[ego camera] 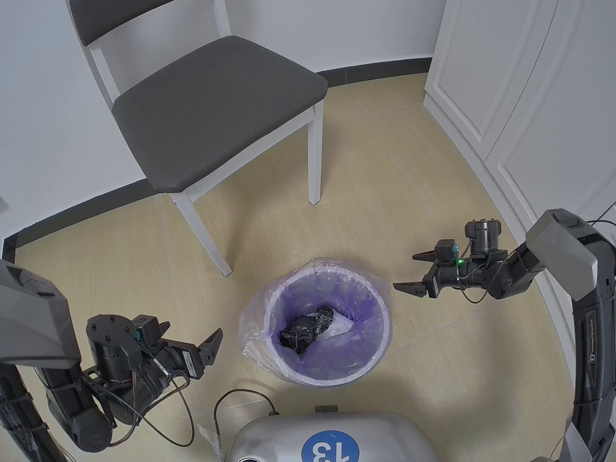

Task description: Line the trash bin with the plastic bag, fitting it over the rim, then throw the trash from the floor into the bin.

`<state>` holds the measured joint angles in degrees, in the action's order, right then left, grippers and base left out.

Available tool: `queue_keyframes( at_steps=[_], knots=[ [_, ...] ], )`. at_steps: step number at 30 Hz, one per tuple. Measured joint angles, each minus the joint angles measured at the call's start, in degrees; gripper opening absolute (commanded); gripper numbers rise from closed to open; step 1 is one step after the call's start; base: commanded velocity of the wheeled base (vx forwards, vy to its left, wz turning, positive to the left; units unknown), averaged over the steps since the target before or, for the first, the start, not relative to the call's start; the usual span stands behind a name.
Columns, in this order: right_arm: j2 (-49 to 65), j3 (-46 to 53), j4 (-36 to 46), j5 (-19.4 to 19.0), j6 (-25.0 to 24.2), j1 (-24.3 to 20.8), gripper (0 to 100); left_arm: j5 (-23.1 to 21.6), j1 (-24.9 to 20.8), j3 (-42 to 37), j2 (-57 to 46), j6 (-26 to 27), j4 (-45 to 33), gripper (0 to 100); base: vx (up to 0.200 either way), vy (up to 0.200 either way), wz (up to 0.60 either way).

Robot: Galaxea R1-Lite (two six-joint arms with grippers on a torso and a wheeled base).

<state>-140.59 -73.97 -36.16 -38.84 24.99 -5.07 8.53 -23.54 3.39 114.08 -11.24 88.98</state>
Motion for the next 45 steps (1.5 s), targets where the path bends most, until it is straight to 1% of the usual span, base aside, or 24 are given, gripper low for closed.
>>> queue_keyframes(
  at_steps=[3,5,7,8,9,10,11,15,17,19,21,23,25,26,28,33,37,45],
  knots=[
    [2.95,3.30,-2.10,1.01,-0.59,0.78,100,-5.21,3.10,0.71,2.29,0.02,-0.02,100,0.000,0.000,0.00],
    [4.43,4.99,-3.56,1.49,-1.05,1.05,100,-11.02,5.02,1.04,3.40,0.18,0.02,100,0.000,0.000,0.00],
    [5.60,6.47,-5.28,1.97,-1.65,1.30,100,-18.13,7.20,1.34,4.35,0.51,-0.02,100,0.000,0.000,0.00],
    [6.33,7.50,-6.38,2.26,-2.06,1.46,100,-23.20,8.72,1.62,4.96,0.82,0.02,100,0.000,0.000,0.00],
    [6.78,8.11,-7.14,2.41,-2.35,1.55,100,-26.62,9.79,1.82,5.38,1.19,0.02,100,0.000,0.000,0.00],
    [7.27,8.79,-7.88,2.58,-2.66,1.63,100,-31.00,11.14,2.12,5.88,1.72,0.02,100,0.000,0.000,0.00],
    [7.59,9.25,-8.23,2.68,-2.85,1.68,100,-33.95,12.13,2.41,6.27,2.18,0.02,100,0.000,0.000,0.00],
    [9.09,11.39,-10.47,3.10,-3.69,1.91,100,-49.29,17.29,4.71,9.02,5.25,0.00,100,0.000,0.000,0.00],
    [9.72,12.35,-11.46,3.29,-4.06,1.99,100,-55.49,19.55,6.61,10.92,6.60,0.06,100,0.000,0.000,0.00],
    [10.28,13.23,-12.73,3.49,-4.44,1.99,100,-59.73,21.57,9.17,13.35,7.80,0.04,100,0.000,0.000,0.00],
    [10.63,13.78,-13.43,3.58,-4.63,1.99,100,-61.18,22.61,11.63,15.25,8.27,0.02,100,0.000,0.000,0.00],
    [10.93,14.30,-14.40,3.69,-4.85,1.99,100,-61.25,23.38,14.65,17.48,8.18,0.02,100,0.000,0.000,0.00],
    [11.22,14.69,-15.06,3.73,-4.99,1.96,100,-59.95,23.54,17.62,19.44,7.03,0.00,100,0.000,0.000,0.00],
    [11.35,14.88,-15.27,3.78,-5.07,1.94,100,-58.61,23.44,19.09,20.37,6.00,0.00,100,0.000,0.000,0.00],
    [11.57,15.15,-15.71,3.84,-5.12,1.94,100,-56.16,22.81,21.36,21.89,3.89,0.02,100,0.000,0.000,0.00],
    [11.92,15.21,-16.53,3.84,-5.38,1.88,100,-52.79,19.69,26.12,24.06,-0.77,0.02,100,0.000,0.000,0.00],
    [11.98,15.07,-17.49,3.84,-5.58,1.69,100,-52.37,17.40,28.72,24.89,-1.87,0.00,100,0.000,0.000,0.00],
    [12.18,14.97,-17.90,3.86,-5.56,1.91,100,-52.05,15.58,32.24,26.69,-3.01,-0.02,100,0.000,0.000,0.00]
  ],
)
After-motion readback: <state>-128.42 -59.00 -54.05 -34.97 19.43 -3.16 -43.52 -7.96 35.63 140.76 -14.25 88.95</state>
